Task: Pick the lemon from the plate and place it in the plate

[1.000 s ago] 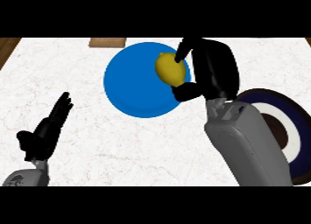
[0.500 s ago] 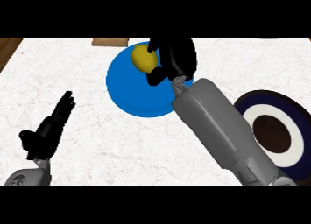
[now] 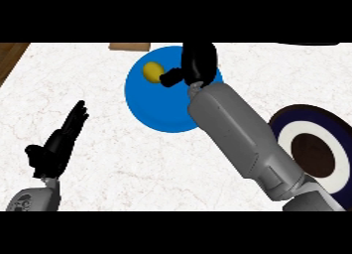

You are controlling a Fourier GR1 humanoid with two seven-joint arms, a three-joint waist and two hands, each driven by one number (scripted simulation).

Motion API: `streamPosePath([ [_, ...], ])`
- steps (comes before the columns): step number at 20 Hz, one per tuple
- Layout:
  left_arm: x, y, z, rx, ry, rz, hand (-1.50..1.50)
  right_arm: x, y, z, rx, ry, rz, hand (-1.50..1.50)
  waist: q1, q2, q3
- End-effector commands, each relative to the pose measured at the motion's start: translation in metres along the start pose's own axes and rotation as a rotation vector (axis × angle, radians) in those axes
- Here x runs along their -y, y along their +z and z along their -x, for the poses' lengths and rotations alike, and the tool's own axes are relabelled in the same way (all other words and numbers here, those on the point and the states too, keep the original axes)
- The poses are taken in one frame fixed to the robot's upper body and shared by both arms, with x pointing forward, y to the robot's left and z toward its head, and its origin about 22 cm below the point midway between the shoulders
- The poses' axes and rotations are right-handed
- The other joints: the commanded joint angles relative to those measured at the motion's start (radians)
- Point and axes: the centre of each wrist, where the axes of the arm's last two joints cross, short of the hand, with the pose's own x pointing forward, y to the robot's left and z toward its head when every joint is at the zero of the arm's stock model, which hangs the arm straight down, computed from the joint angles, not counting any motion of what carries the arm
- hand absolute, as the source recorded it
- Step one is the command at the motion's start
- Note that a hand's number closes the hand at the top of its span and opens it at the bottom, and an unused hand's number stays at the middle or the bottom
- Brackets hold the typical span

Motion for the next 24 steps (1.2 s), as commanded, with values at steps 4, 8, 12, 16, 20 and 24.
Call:
streamPosePath([
  [4,-0.011,-0.008,-0.003,-0.017,0.005,0.013,0.0,-0.009,-0.002,0.018,-0.044,-0.193,0.08,-1.5,-0.002,0.004,0.0],
  [8,-0.006,0.001,-0.007,0.002,0.001,-0.041,0.0,0.004,-0.006,0.026,-0.044,-0.377,0.178,-1.5,-0.024,-0.004,0.002],
  [12,-0.006,0.016,0.01,-0.02,-0.006,-0.038,0.0,0.02,-0.004,0.038,-0.078,-0.571,0.204,-1.5,-0.046,-0.01,0.002],
  [16,-0.017,0.017,0.007,-0.026,0.012,-0.054,0.0,0.031,0.009,0.097,-0.049,-0.636,0.187,-1.5,-0.062,-0.014,0.002],
  [20,-0.014,0.017,0.009,-0.039,0.008,-0.066,0.0,0.067,0.009,0.151,-0.001,-0.639,0.167,-1.5,-0.065,-0.015,0.001],
  [24,-0.023,0.02,0.017,-0.03,-0.002,-0.052,0.0,0.079,0.022,0.199,0.03,-0.61,0.114,-1.5,-0.062,-0.013,0.001],
])
